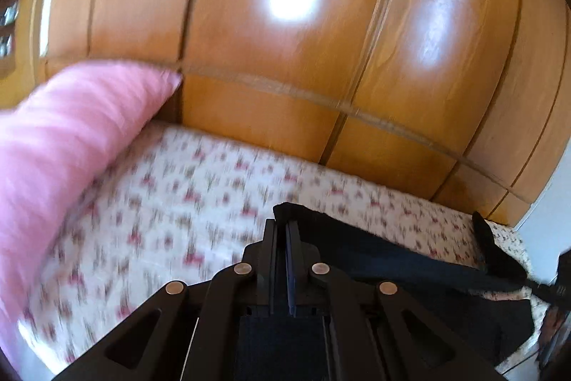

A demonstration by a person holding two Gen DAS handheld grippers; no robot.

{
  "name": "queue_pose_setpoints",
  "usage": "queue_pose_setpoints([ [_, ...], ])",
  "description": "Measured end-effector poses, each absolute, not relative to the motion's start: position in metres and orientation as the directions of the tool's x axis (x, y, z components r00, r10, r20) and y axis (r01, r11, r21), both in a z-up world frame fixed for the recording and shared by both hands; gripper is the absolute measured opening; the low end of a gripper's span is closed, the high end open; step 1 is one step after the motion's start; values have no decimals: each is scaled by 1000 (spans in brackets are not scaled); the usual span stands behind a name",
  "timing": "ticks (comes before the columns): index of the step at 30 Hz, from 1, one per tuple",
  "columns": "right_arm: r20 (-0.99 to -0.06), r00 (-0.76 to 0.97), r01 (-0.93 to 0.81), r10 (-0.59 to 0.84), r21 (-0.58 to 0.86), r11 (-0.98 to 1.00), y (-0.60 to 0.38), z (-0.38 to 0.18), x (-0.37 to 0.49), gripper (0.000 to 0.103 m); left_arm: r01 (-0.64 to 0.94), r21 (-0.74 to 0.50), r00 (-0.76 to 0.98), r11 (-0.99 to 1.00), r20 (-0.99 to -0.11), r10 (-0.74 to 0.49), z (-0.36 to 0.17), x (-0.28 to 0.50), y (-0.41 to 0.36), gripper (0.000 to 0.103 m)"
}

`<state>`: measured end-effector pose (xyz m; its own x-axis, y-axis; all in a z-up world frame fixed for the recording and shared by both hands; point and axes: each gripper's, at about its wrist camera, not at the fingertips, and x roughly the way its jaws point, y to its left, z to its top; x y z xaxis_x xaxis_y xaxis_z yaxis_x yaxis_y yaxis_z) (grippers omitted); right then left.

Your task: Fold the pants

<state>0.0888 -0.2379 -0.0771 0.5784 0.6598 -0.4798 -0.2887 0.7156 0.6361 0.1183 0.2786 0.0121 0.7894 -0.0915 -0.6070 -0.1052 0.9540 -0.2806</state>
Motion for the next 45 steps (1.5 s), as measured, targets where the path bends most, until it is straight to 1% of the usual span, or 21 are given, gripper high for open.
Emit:
queue_pose_setpoints([
  [6, -561, 524, -241, 641, 625, 743, -226, -126, 62, 7, -212, -343, 711, 915, -697, -96, -53, 69, 286, 4],
  [9, -612, 503, -235, 611, 583, 778, -223, -143, 53, 7, -280, -366, 656, 888, -748, -102, -90, 52, 291, 4],
  [12, -649, 488, -227, 583, 551, 803, -225, -156, 47, 7, -344, -438, 626, 830, -766, -145, -115, 37, 299, 5],
  [15, -665, 482, -220, 570, 537, 814, -226, -165, 48, 7, -393, -544, 632, 741, -745, -212, -125, 22, 310, 7],
  [16, -668, 483, -221, 567, 533, 817, -225, -165, 48, 7, -399, -585, 641, 706, -729, -241, -126, 17, 314, 13],
  [17, -667, 484, -221, 566, 533, 817, -226, -167, 48, 7, -403, -630, 654, 663, -705, -272, -126, 11, 318, 20],
  [20, -662, 488, -219, 568, 538, 814, -228, -169, 46, 7, -405, -744, 707, 532, -624, -334, -126, -7, 328, 26],
  [22, -656, 489, -215, 575, 549, 808, -230, -170, 45, 7, -397, -773, 727, 495, -594, -344, -123, -12, 329, 30],
  [26, -646, 490, -214, 585, 562, 799, -234, -171, 46, 7, -390, -764, 722, 515, -600, -344, -116, 2, 323, 30],
  [29, -641, 494, -211, 587, 567, 796, -237, -171, 43, 7, -416, -709, 681, 569, -658, -322, -118, 20, 313, 28],
  [30, -640, 496, -210, 587, 568, 796, -238, -170, 43, 7, -421, -696, 669, 582, -671, -319, -119, 25, 312, 25],
  [31, -639, 498, -210, 587, 568, 796, -237, -169, 42, 7, -422, -681, 657, 599, -685, -316, -121, 30, 309, 15],
  [33, -632, 505, -213, 588, 568, 795, -237, -164, 40, 7, -423, -651, 651, 630, -702, -289, -119, 33, 304, 9],
  [39, -591, 544, -255, 596, 560, 788, -240, -134, 21, 6, -391, -623, 670, 678, -697, -255, -104, 34, 300, 7],
  [45, -608, 527, -299, 594, 522, 799, -231, -126, -3, 6, -400, -594, 657, 698, -717, -234, -107, 29, 302, 7],
])
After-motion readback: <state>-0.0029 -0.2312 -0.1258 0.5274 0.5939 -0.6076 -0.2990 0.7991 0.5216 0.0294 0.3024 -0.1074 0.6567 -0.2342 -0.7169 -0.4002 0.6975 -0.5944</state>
